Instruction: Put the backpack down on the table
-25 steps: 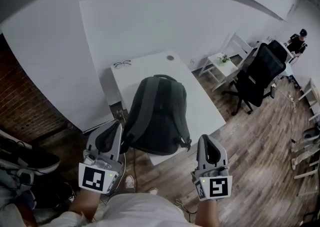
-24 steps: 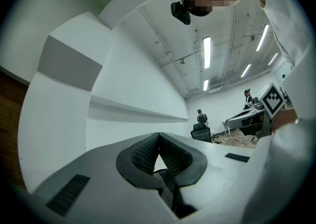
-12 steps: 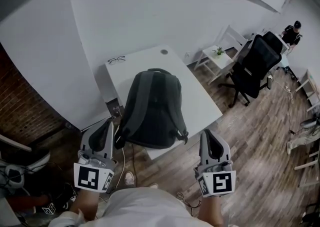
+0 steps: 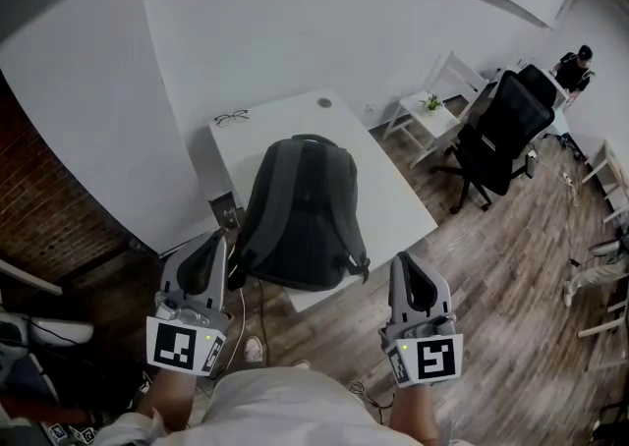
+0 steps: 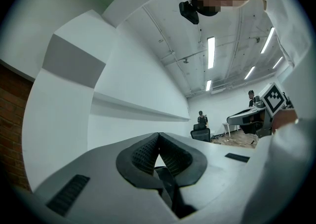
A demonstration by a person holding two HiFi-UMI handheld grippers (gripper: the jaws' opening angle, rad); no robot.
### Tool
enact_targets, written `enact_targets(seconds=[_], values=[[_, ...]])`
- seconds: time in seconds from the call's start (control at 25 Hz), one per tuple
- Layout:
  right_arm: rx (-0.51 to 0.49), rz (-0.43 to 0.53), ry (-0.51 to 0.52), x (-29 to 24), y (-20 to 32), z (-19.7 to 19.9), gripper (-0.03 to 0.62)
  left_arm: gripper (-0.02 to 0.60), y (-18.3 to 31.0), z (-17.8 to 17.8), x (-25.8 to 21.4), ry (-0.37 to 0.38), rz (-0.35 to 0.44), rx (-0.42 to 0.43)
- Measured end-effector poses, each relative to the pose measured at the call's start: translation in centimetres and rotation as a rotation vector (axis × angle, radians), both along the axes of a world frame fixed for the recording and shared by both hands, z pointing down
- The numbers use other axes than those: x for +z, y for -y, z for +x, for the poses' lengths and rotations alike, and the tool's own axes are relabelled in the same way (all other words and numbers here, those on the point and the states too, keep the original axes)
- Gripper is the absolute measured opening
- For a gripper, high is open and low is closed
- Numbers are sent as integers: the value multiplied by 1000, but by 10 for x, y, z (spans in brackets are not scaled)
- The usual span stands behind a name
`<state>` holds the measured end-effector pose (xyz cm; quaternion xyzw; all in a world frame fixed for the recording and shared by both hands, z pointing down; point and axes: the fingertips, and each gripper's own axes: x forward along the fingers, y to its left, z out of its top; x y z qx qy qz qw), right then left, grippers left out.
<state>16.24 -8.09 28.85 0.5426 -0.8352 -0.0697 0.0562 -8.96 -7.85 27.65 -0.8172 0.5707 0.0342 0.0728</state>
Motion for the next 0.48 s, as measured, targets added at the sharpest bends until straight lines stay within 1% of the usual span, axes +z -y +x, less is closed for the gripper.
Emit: enact_targets(seconds=[0.24,0.48], values=[[-3,-7,2,4,-2,-4,40,18,-1,-2,4,-8,-9,4],[-5,-19,4,12,0,-10,40,18,4,-7,16,-24,-35,9]])
